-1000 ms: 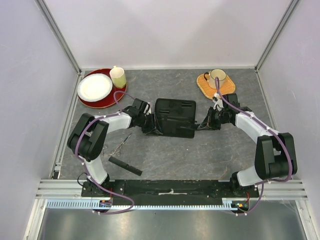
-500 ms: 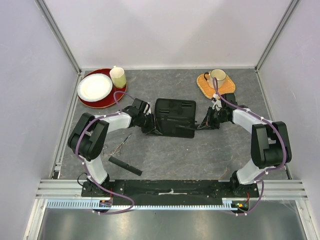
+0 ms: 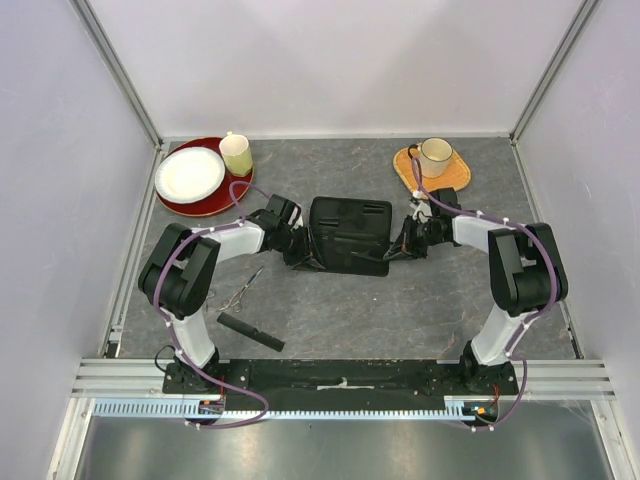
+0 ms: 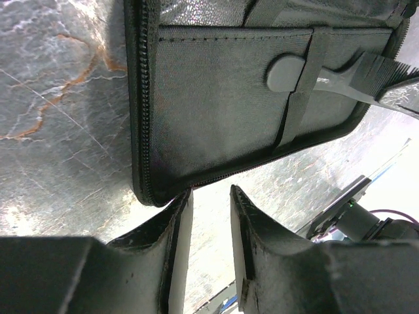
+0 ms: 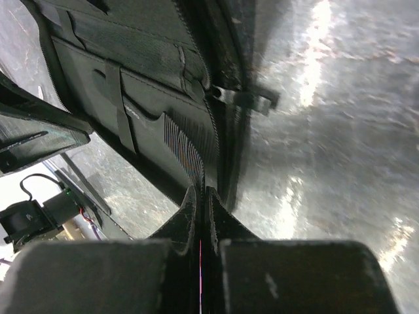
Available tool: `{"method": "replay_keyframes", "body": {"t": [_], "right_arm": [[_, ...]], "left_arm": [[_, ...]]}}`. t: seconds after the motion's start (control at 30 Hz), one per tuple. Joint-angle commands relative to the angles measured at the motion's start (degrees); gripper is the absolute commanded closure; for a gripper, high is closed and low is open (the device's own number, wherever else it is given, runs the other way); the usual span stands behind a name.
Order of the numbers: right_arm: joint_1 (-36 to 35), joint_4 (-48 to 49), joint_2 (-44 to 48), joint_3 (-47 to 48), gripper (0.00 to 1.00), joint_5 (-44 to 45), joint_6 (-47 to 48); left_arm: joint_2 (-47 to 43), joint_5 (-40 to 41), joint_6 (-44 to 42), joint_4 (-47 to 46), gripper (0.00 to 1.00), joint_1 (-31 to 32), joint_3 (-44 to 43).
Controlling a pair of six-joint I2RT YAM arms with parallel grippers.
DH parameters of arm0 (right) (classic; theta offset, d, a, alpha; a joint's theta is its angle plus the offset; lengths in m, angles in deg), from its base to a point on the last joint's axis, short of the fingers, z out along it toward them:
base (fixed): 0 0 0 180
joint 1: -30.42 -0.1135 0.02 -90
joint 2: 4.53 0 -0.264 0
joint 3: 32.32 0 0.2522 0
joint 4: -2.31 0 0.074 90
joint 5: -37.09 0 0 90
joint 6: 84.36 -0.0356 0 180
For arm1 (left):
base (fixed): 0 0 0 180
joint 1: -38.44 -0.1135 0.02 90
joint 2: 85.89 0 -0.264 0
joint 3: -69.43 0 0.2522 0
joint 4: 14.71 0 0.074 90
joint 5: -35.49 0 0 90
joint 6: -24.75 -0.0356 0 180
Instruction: Sort the hair-cutting tools
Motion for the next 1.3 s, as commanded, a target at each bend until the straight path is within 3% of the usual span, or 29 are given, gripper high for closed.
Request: {"method": "replay_keyframes", "body": {"t": [0.0, 0.43, 0.73, 0.93, 1.27], "right_arm": [[-3.56, 3.22, -3.24, 1.50, 1.00, 3.05, -1.01], [-7.87, 8.15, -8.51, 5.37, 1.00, 5.25, -2.16], [-9.10, 5.60, -12.74, 9.68, 0.99, 5.16, -0.93], [-9.90, 2.00, -13.71, 11.52, 0.92, 8.58, 0.91], [-9.98, -2.48, -12.83, 13.10, 0.97, 13.77, 9.08]], "left_arm": [[2.87, 3.67, -2.94, -1.04, 0.64, 0.24, -0.36], [3.92, 5.96, -4.17, 0.63, 0.66, 0.51, -2.55], [3.92, 6.22, -4.26, 0.72, 0.66, 0.59, -2.73], [4.10, 7.62, -4.26, 1.60, 0.67, 0.60, -2.90], [4.63, 10.26, -4.87, 2.92, 0.69, 0.60, -3.17]]}}
